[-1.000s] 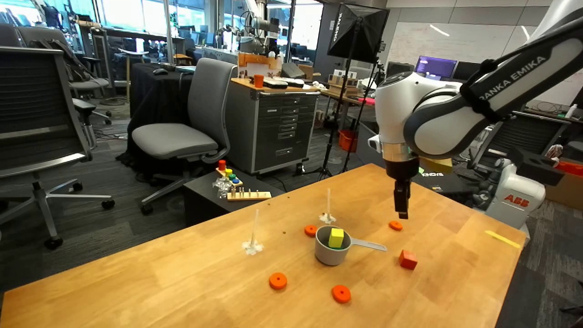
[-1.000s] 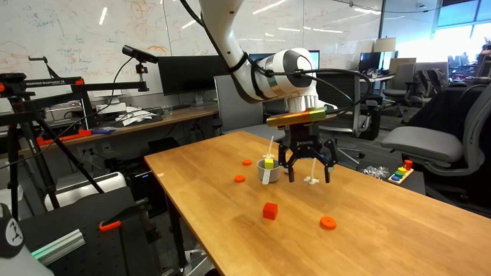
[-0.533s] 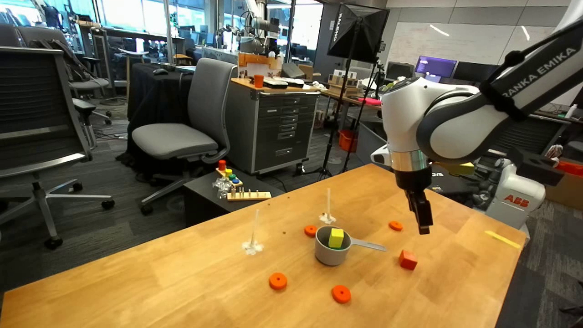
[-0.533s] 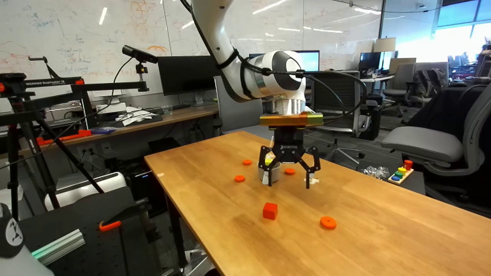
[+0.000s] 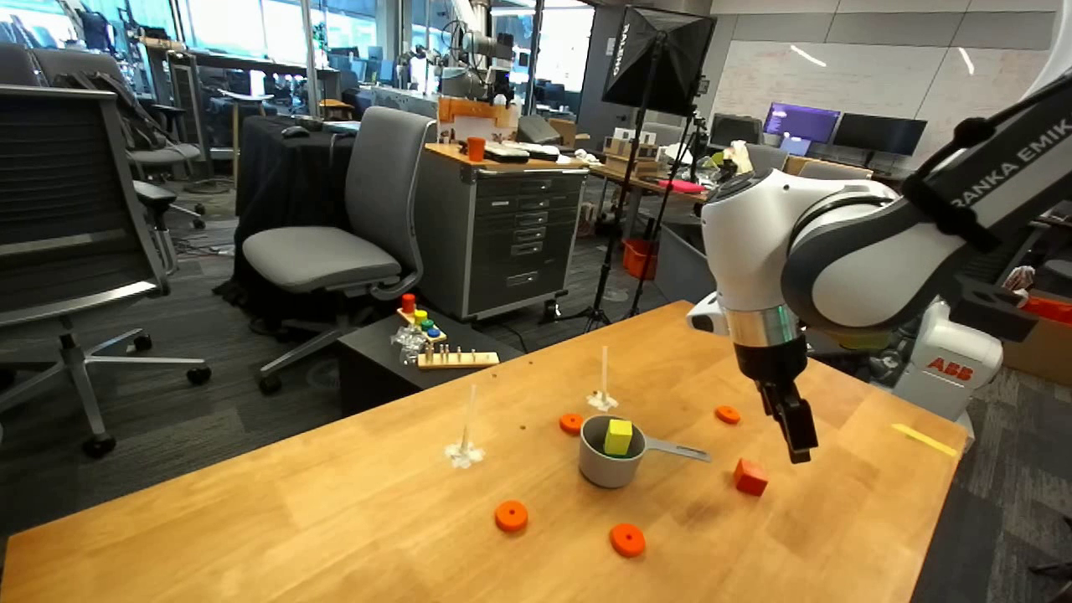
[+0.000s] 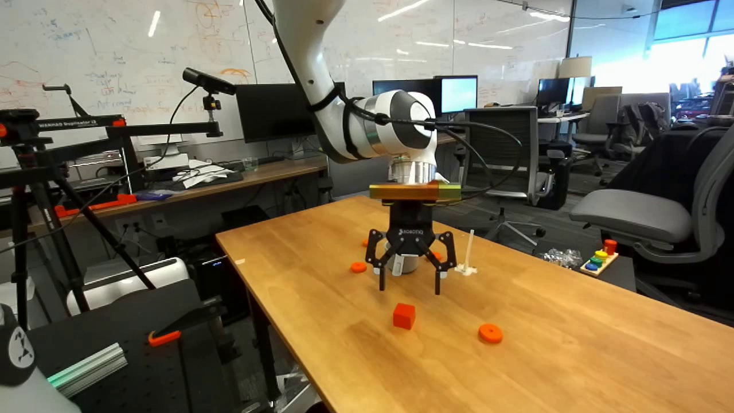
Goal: Put the blocks in the grey cup
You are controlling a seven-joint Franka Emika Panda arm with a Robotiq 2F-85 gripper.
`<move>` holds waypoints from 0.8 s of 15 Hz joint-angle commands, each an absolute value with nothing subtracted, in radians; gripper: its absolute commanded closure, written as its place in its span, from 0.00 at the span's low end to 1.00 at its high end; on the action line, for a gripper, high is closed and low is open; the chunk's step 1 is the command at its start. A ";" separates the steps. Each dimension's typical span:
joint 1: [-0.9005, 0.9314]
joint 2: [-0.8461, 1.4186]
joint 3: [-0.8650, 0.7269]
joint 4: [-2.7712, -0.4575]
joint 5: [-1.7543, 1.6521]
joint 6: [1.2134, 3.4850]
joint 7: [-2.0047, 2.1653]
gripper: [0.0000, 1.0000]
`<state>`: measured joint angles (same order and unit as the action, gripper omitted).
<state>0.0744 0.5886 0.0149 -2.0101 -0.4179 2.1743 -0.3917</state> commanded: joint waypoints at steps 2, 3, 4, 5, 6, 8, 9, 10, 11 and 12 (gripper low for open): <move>0.065 0.587 0.026 -2.009 -0.424 2.170 -0.384 0.00; 0.065 0.586 0.026 -2.009 -0.424 2.170 -0.383 0.00; 0.073 0.590 0.021 -2.010 -0.437 2.179 -0.366 0.00; 0.080 0.598 0.019 -2.012 -0.444 2.193 -0.350 0.00; 0.075 0.610 0.027 -2.012 -0.430 2.207 -0.354 0.00; 0.072 0.637 0.037 -2.003 -0.411 2.222 -0.349 0.00; 0.073 0.652 0.041 -1.999 -0.407 2.232 -0.344 0.00; 0.076 0.667 0.043 -1.994 -0.407 2.240 -0.339 0.00; 0.078 0.682 0.046 -1.988 -0.406 2.248 -0.333 0.00; 0.079 0.696 0.048 -1.982 -0.404 2.252 -0.328 0.00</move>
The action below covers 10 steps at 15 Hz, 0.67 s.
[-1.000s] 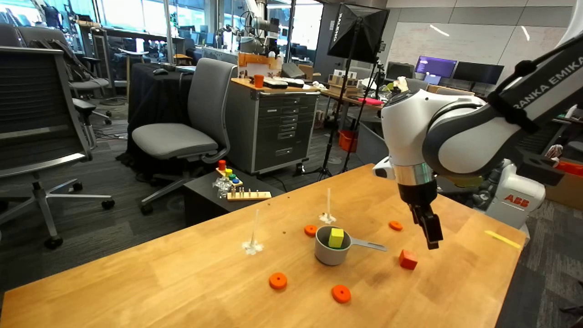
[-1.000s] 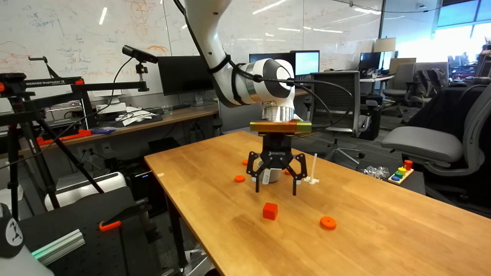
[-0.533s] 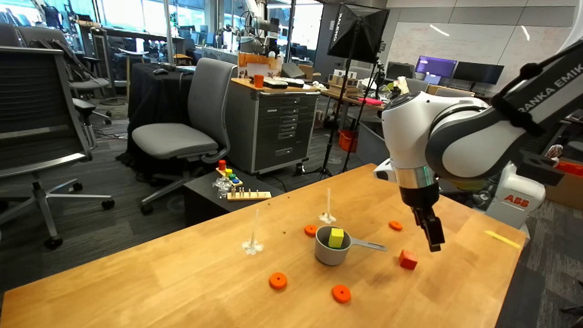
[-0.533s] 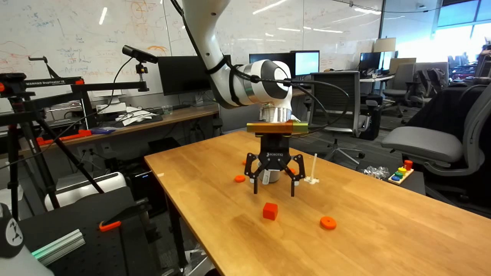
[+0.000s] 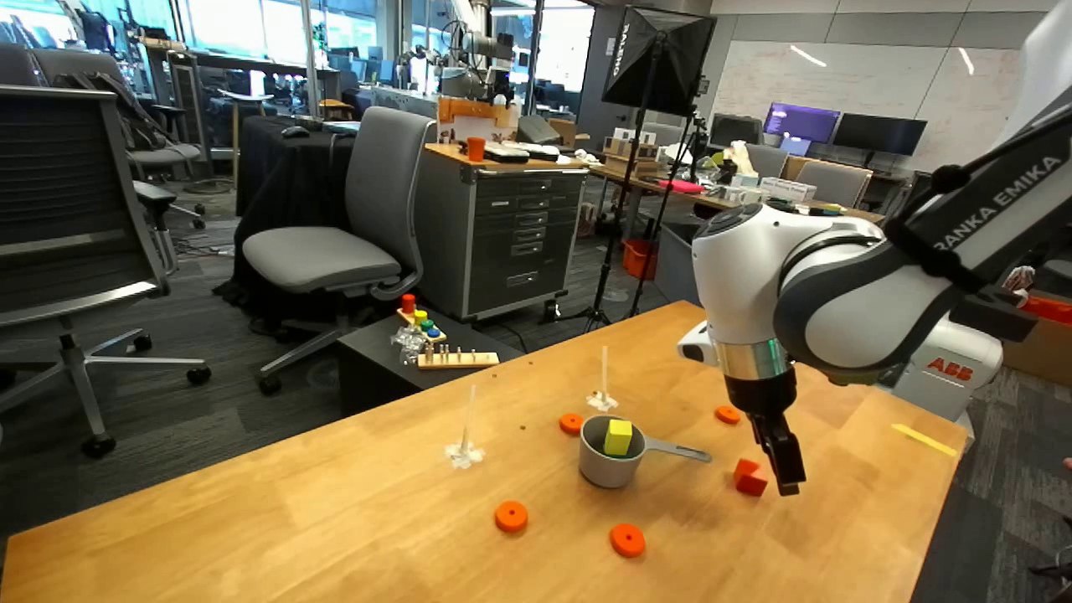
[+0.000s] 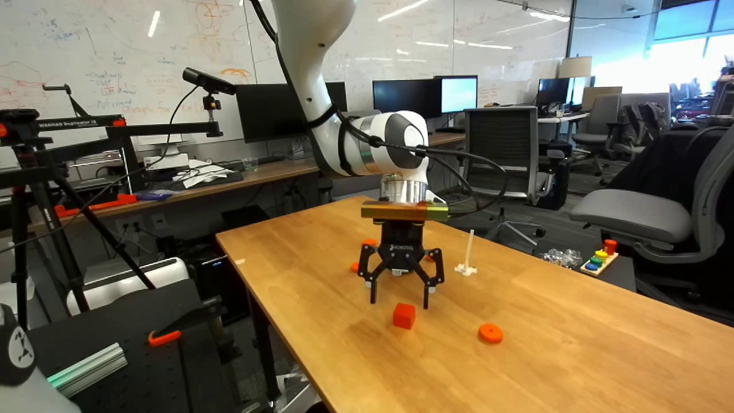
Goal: Put the blocks in the grey cup
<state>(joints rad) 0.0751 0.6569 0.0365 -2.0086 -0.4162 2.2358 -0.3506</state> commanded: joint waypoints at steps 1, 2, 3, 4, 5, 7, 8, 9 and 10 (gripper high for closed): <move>0.080 0.711 0.050 -1.974 -0.403 2.256 -0.324 0.00; 0.084 0.725 0.050 -1.962 -0.401 2.252 -0.317 0.00; 0.085 0.735 0.050 -1.957 -0.401 2.255 -0.313 0.00; 0.087 0.744 0.051 -1.950 -0.399 2.257 -0.308 0.00; 0.087 0.751 0.051 -1.946 -0.401 2.263 -0.307 0.00; 0.089 0.765 0.050 -1.935 -0.400 2.280 -0.299 0.26; 0.089 0.768 0.051 -1.932 -0.399 2.287 -0.297 0.34; 0.091 0.770 0.050 -1.929 -0.401 2.293 -0.294 0.42; 0.091 0.770 0.050 -1.926 -0.400 2.293 -0.290 0.51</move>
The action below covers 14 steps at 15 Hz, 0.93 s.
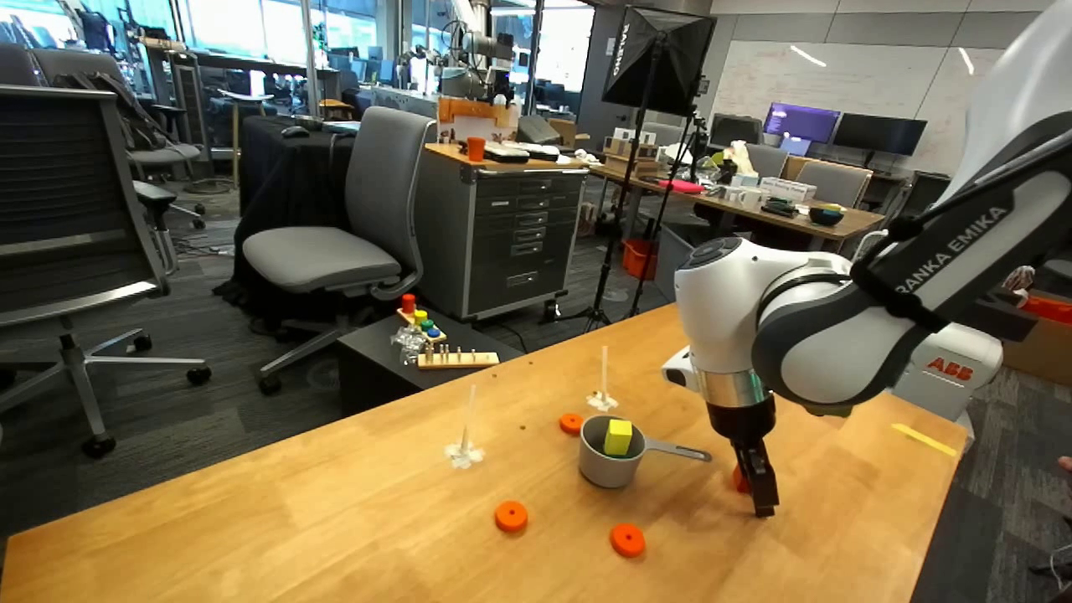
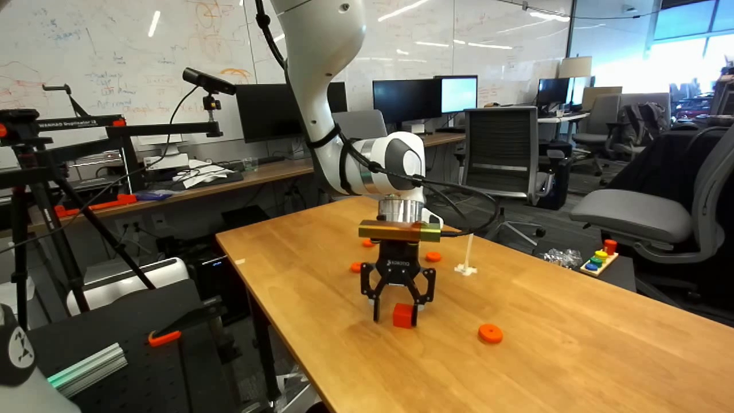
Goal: Put the blocks in the grey cup
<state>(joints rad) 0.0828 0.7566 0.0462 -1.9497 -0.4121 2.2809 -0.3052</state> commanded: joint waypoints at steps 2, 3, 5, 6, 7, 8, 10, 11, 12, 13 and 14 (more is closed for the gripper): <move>0.092 0.766 0.050 -1.923 -0.400 2.291 -0.288 0.66; 0.091 0.764 0.050 -1.922 -0.400 2.292 -0.288 0.72; 0.092 0.760 0.050 -1.925 -0.402 2.291 -0.288 0.87; 0.090 0.755 0.054 -1.932 -0.396 2.288 -0.291 0.87; 0.083 0.736 0.070 -1.955 -0.385 2.291 -0.307 0.87; 0.100 0.716 0.069 -1.981 -0.402 2.312 -0.292 0.87; 0.115 0.696 0.091 -1.995 -0.398 2.321 -0.288 0.87; 0.124 0.690 0.101 -1.995 -0.396 2.329 -0.284 0.87; 0.138 0.687 0.112 -1.990 -0.396 2.330 -0.280 0.87; 0.152 0.683 0.121 -1.983 -0.396 2.330 -0.273 0.87; 0.166 0.678 0.125 -1.980 -0.399 2.333 -0.264 0.87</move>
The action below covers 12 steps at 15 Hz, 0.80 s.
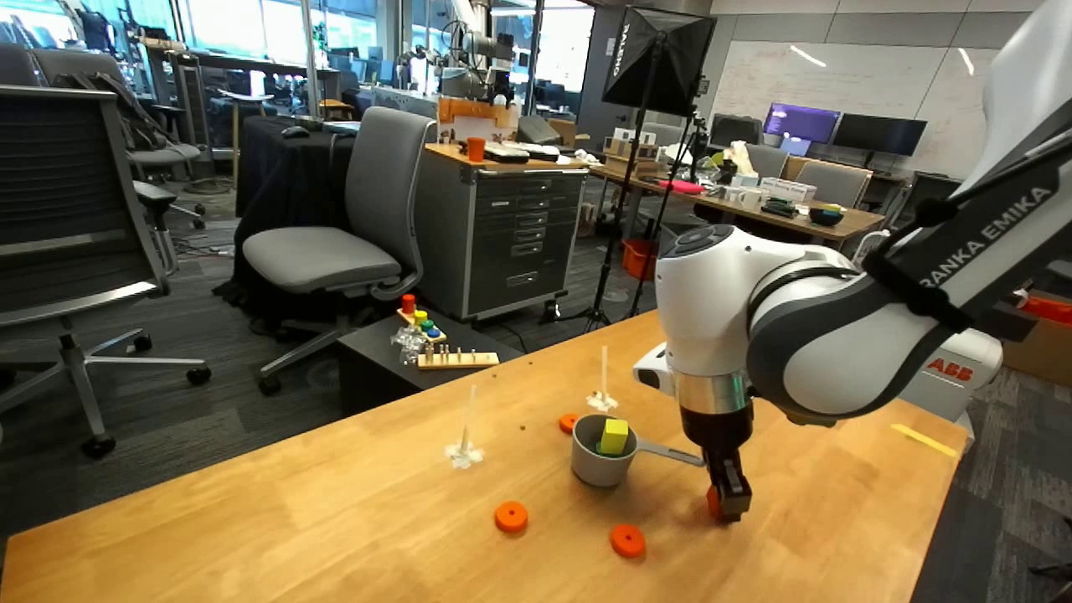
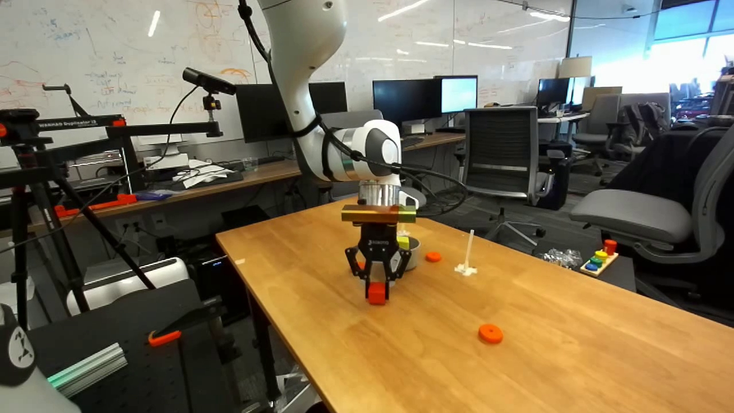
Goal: Put the blocks in the grey cup
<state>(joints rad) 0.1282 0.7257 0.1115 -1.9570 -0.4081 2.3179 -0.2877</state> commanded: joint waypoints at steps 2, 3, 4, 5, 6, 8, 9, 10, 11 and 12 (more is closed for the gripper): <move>0.192 0.664 0.135 -1.974 -0.400 2.337 -0.251 0.87; 0.201 0.656 0.137 -1.972 -0.399 2.336 -0.245 0.87; 0.207 0.645 0.139 -1.973 -0.396 2.337 -0.243 0.87; 0.211 0.637 0.139 -1.976 -0.395 2.338 -0.243 0.87; 0.215 0.628 0.135 -1.979 -0.398 2.337 -0.240 0.87; 0.210 0.609 0.134 -1.978 -0.390 2.331 -0.240 0.87; 0.207 0.598 0.131 -1.979 -0.390 2.327 -0.239 0.87; 0.206 0.584 0.127 -1.980 -0.390 2.322 -0.235 0.87; 0.204 0.573 0.123 -1.979 -0.391 2.318 -0.232 0.87; 0.201 0.560 0.118 -1.977 -0.391 2.314 -0.231 0.87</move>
<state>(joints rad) 0.2067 0.6230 0.1277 -1.9553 -0.4062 2.3305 -0.2419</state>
